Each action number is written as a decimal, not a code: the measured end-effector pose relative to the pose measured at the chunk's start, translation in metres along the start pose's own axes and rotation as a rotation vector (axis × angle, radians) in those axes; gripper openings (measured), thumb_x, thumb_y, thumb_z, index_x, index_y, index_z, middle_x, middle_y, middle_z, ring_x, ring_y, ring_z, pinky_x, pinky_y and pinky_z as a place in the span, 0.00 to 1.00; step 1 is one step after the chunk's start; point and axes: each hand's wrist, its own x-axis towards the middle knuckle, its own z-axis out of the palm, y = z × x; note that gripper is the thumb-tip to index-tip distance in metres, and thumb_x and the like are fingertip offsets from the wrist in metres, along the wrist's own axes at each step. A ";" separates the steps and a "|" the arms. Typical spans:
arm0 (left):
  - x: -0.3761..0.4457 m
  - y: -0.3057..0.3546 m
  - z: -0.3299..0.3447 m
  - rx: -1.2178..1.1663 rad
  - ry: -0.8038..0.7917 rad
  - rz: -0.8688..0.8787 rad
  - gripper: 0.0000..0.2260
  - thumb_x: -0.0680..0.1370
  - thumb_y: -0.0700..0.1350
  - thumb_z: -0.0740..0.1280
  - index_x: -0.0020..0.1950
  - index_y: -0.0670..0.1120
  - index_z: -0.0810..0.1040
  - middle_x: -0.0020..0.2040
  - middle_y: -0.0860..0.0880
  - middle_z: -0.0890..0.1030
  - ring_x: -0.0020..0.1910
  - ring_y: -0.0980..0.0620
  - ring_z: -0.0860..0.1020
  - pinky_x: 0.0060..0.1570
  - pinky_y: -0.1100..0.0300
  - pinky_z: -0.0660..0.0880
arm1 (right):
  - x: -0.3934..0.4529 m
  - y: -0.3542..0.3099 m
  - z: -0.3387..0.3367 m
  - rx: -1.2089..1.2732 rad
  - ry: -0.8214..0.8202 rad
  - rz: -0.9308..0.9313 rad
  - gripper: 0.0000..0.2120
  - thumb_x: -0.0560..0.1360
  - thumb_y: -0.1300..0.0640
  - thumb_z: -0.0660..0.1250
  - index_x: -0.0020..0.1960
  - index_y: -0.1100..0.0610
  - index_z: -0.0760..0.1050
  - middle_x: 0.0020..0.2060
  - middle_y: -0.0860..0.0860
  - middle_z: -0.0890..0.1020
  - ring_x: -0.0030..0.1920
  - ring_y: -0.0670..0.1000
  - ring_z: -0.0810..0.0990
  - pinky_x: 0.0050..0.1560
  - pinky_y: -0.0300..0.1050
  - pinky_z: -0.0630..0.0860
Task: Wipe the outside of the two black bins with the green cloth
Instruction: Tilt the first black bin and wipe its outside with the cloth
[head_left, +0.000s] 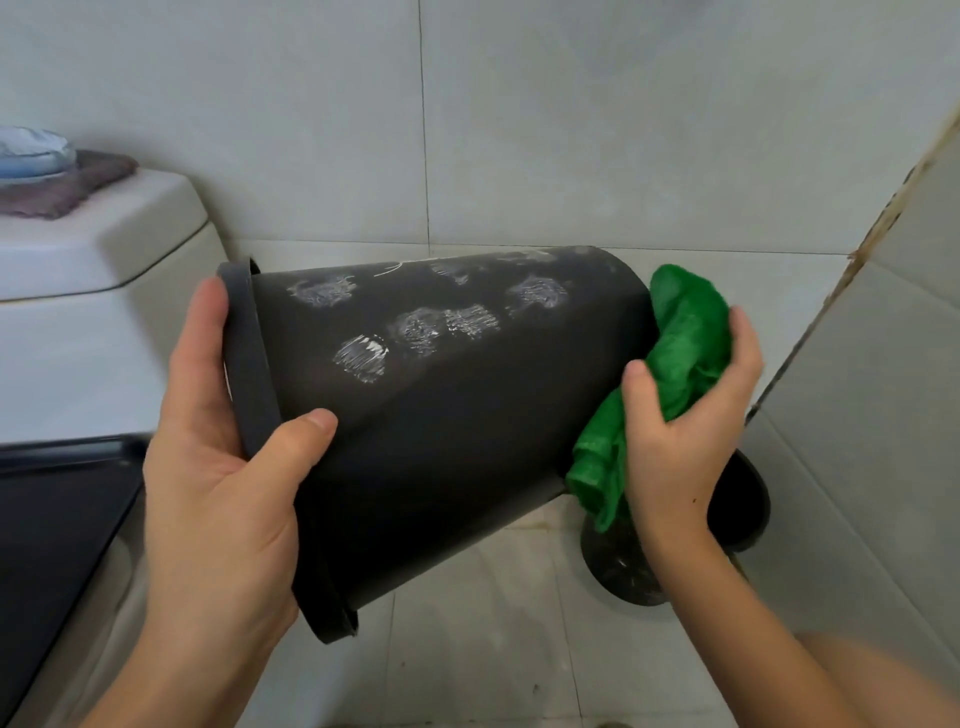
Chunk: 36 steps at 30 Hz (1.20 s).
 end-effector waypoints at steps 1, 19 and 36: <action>0.000 0.000 -0.001 0.011 -0.012 0.016 0.36 0.75 0.26 0.61 0.75 0.58 0.63 0.63 0.73 0.74 0.65 0.67 0.73 0.65 0.58 0.72 | 0.006 -0.002 -0.001 0.051 0.020 0.055 0.32 0.73 0.53 0.67 0.74 0.56 0.60 0.65 0.41 0.69 0.66 0.36 0.68 0.67 0.35 0.67; 0.018 0.010 -0.011 0.122 -0.287 -0.020 0.36 0.69 0.18 0.62 0.63 0.57 0.71 0.55 0.61 0.83 0.56 0.61 0.81 0.55 0.67 0.77 | 0.020 0.012 -0.009 0.223 0.065 0.580 0.11 0.72 0.65 0.65 0.51 0.52 0.77 0.39 0.46 0.79 0.35 0.41 0.78 0.32 0.33 0.73; 0.023 0.001 -0.003 0.280 -0.145 -0.155 0.12 0.80 0.44 0.65 0.58 0.60 0.75 0.47 0.66 0.82 0.48 0.65 0.80 0.47 0.64 0.74 | -0.010 0.010 -0.002 0.069 0.060 0.442 0.17 0.72 0.64 0.65 0.58 0.50 0.77 0.46 0.42 0.80 0.47 0.42 0.79 0.49 0.40 0.75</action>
